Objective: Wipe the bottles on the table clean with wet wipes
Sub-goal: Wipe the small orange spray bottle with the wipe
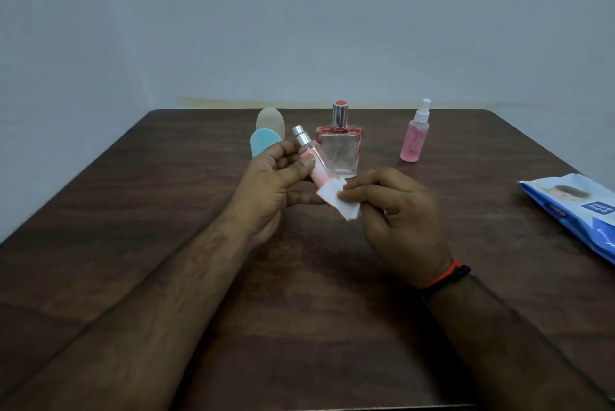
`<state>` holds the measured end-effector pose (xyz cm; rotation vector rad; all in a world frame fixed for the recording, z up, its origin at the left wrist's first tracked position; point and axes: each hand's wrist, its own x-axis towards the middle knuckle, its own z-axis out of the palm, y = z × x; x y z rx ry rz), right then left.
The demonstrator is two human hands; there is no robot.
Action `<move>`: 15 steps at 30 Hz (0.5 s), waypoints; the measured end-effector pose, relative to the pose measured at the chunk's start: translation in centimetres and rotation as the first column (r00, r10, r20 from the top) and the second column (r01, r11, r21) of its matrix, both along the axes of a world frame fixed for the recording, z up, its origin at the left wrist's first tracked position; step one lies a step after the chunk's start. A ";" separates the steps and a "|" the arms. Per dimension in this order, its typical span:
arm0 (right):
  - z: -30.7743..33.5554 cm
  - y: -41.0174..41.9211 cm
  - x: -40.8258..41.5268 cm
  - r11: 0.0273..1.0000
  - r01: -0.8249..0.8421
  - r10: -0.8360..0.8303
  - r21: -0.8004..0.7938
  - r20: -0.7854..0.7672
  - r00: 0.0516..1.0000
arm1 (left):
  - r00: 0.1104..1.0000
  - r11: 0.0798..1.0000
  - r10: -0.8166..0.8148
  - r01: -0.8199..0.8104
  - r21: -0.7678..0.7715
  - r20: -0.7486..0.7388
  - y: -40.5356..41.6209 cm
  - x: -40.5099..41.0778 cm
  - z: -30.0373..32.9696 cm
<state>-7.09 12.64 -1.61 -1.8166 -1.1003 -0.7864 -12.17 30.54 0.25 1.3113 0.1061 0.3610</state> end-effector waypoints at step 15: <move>0.1 0.6 0.4 0.997 0.027 -0.029 -0.073 -0.025 0.999 | 0.996 0.995 -0.064 0.068 0.068 -0.070 -0.8 -0.2 0.1</move>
